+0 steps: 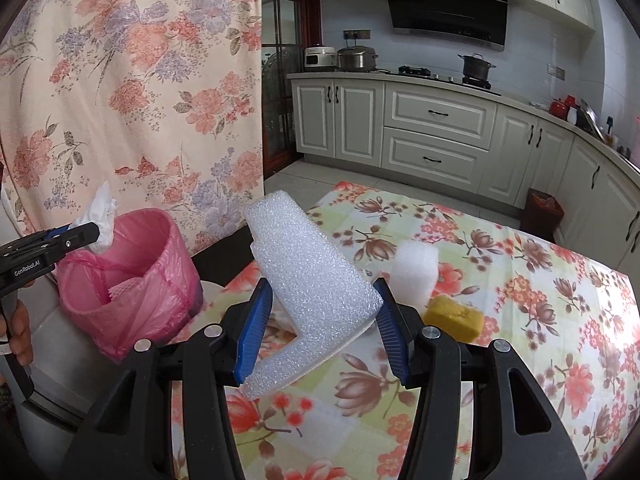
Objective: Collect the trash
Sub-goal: 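Carry the tissue with the left tool while the right tool carries the foam block to the bin, then open the left tool to drop the tissue while the right tool drops the foam block into the bin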
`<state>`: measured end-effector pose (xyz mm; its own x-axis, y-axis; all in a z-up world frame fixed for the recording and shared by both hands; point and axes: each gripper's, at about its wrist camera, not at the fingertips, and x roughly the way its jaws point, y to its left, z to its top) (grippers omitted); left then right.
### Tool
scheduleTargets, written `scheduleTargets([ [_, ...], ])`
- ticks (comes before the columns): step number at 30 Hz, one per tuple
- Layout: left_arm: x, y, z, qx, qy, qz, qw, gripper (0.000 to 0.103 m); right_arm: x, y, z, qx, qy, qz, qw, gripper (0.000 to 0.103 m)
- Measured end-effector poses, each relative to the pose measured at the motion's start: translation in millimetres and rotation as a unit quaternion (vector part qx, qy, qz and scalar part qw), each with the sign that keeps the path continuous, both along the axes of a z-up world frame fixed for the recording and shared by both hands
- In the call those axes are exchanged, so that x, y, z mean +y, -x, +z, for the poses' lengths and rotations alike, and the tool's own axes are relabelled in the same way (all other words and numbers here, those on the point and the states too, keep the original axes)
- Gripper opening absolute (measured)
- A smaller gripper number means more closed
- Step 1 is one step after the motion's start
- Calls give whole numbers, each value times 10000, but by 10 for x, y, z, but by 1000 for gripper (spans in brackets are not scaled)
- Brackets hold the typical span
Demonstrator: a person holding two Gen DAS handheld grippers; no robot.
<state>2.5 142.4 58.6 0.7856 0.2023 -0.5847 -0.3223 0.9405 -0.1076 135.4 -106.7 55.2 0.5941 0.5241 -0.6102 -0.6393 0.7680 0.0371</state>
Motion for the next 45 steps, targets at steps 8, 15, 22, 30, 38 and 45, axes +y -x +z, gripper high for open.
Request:
scheduleTargets([
  [8, 342, 170, -7, -15, -76, 269, 9996, 36, 557, 143, 96, -10, -48, 390, 9992, 50],
  [15, 556, 263, -8, -28, -105, 405, 9991, 36, 1109, 282, 124, 5, -76, 753, 9971, 50],
  [22, 722, 343, -6, -4, -161, 511, 9986, 36, 1632, 406, 23, 142, 10, 1140, 9934, 50],
  [30, 867, 303, 17, -3, -204, 586, 9981, 36, 2059, 410, 15, 173, 89, 1324, 9910, 50],
  [38, 1017, 191, 46, 19, -227, 664, 9975, 36, 2328, 348, -22, 244, 151, 1354, 9904, 51],
  [45, 1129, 80, 28, 67, -166, 703, 9974, 41, 2437, 262, -33, 220, 174, 1309, 9910, 62],
])
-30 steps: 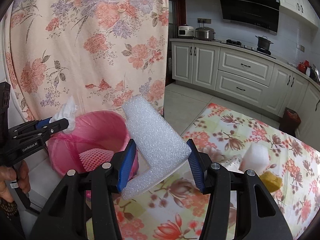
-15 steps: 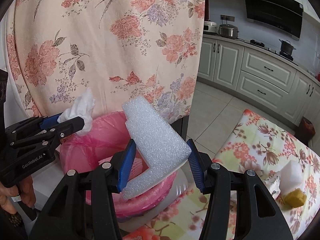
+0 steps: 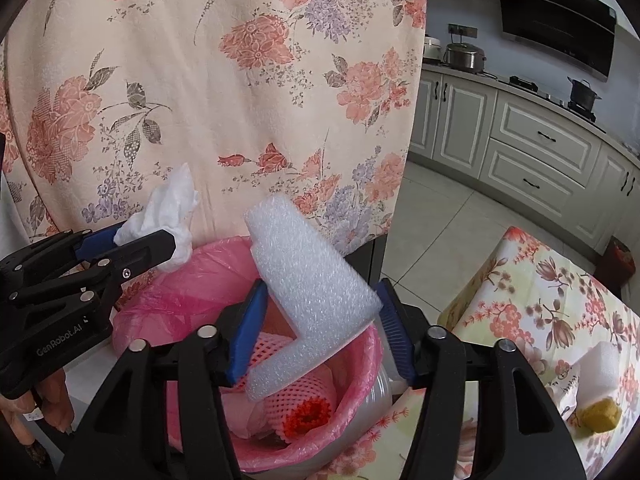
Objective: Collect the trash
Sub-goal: 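Open the left tool to drop the tissue while the right tool drops the foam block into the bin, then move both open tools back toward the remaining white foam block and yellow sponge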
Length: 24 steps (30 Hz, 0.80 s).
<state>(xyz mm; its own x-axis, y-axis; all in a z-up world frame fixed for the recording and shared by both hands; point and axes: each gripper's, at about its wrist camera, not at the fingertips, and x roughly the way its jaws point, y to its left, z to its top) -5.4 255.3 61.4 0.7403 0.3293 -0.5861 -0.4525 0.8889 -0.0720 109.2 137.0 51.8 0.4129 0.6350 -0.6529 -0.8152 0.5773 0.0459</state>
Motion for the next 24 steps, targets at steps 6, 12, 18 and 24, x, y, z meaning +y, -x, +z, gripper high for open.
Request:
scheduleTargets([
  [6, 33, -29, -21, 28, -1, 58, 10000, 46, -34, -49, -28, -37, 56, -50, 10000, 65],
  [12, -3, -1, -56, 63, 26, 61, 10000, 47, -172, -79, -19, -20, 17, -135, 9999, 67],
  [18, -73, 44, -34, 19, 42, 23, 10000, 52, -312, -52, 12, -57, -51, -190, 9998, 71],
  [24, -179, 82, -7, -15, 28, -61, 10000, 56, -469, -61, -6, -39, -103, -302, 9995, 73],
])
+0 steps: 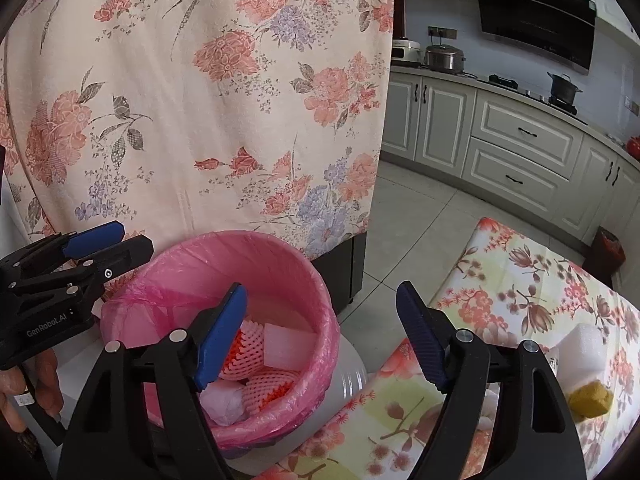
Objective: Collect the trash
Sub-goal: 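Move both open tools back toward the remaining white foam block and yellow sponge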
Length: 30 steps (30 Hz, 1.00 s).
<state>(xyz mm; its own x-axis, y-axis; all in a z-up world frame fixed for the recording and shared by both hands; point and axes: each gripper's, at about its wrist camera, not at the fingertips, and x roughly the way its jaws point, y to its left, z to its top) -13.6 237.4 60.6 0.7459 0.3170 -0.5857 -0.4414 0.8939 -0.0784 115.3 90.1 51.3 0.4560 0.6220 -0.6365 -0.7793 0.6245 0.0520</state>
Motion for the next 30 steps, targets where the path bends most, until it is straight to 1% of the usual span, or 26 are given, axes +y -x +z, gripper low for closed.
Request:
scheduleTargets([
  [5, -83, 10, -2, 6, -1, -36, 10000, 57, -186, -45, -44, 33, -5, -125, 9999, 73],
  [12, -253, -70, -27, 87, -21, -187, 9998, 57, -512, -165, -67, 35, -44, -372, 9993, 74],
  [30, -859, -441, -26, 227, -137, -743, 9969, 60, -1445, -552, -193, 105, -73, -1090, 9940, 77],
])
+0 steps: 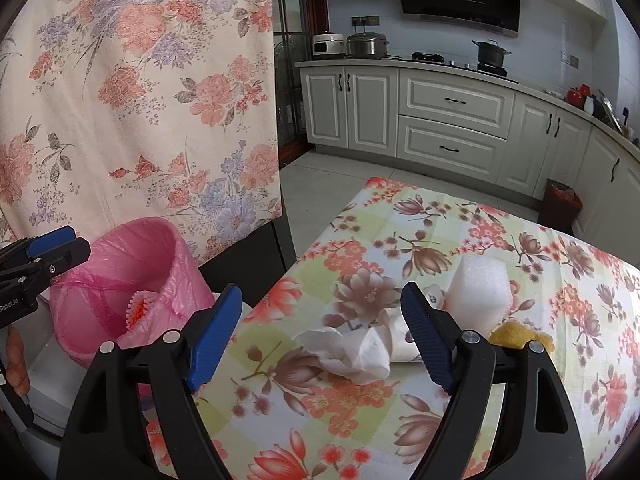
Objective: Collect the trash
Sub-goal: 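Move both open tools back toward the remaining white foam block and yellow sponge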
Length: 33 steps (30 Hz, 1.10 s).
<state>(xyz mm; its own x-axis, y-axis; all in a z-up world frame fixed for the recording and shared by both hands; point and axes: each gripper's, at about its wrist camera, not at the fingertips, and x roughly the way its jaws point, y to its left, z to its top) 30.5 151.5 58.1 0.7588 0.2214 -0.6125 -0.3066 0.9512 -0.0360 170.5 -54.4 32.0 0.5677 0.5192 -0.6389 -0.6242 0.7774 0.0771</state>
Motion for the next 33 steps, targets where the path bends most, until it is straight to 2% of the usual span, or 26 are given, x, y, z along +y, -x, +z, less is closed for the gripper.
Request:
scheduleTargets([
  [15, -481, -400, -95, 165, -33, -459, 9988, 64, -511, -287, -122, 116, -36, -395, 9991, 78],
  [33, -898, -894, -401, 489, 85, -910, 9946, 65, -785, -589, -382, 350, 3, -619, 9975, 78],
])
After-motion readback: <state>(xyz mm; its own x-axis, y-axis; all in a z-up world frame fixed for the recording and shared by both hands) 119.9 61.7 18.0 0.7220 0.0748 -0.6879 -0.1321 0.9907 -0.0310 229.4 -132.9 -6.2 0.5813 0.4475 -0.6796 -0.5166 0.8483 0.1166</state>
